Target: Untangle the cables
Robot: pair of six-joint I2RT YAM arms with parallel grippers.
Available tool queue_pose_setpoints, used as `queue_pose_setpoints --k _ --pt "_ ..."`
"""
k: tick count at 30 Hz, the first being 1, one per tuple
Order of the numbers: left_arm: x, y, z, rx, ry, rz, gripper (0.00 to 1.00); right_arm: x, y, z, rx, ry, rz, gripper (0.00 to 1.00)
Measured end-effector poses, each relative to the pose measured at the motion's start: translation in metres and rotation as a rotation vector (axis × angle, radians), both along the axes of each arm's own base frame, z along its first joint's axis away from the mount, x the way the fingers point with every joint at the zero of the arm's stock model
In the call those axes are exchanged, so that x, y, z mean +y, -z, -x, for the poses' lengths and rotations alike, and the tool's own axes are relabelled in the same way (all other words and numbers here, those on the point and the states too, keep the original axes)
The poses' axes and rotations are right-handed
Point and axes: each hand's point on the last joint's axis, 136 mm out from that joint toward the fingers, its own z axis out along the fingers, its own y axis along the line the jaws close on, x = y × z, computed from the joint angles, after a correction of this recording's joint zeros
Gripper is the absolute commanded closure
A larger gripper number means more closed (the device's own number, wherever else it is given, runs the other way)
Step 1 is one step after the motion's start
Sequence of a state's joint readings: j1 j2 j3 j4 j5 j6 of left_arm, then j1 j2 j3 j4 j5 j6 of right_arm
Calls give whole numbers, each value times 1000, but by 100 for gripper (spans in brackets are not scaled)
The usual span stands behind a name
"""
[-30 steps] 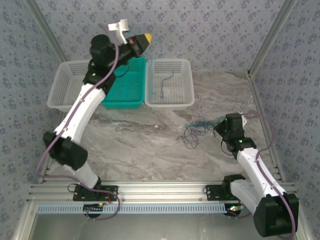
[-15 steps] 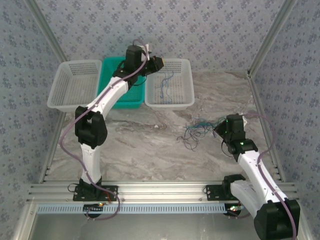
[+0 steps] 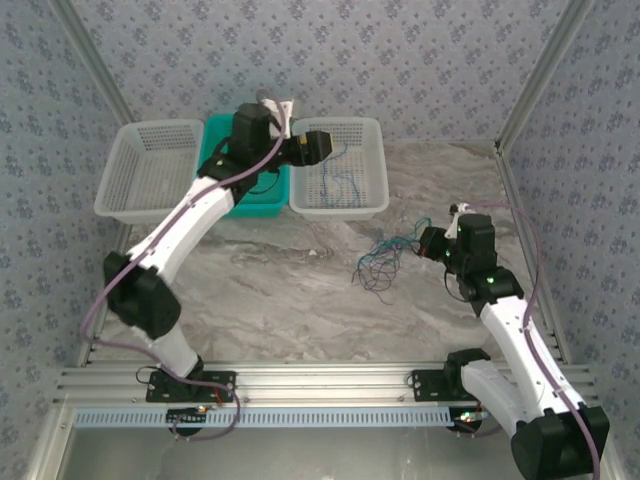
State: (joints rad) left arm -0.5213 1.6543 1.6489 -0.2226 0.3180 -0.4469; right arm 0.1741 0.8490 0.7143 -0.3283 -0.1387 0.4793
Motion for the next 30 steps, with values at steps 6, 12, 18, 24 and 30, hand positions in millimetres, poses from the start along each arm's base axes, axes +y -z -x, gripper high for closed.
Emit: queue_pose_setpoints --k 6,12,18,24,30 --pt "-7 -32 102 -202 217 -13 18 35 -40 5 -109 -199 35 100" --pt "-14 21 159 -200 366 -105 18 70 -53 14 -162 -394 52 100" --pt "-1 104 168 -56 370 -221 15 102 -63 27 -278 -595 110 100" --pt "13 131 189 -94 450 -316 4 135 -67 48 -433 -811 252 100" --pt "21 128 211 -303 578 -392 5 153 -60 52 -479 -935 370 100"
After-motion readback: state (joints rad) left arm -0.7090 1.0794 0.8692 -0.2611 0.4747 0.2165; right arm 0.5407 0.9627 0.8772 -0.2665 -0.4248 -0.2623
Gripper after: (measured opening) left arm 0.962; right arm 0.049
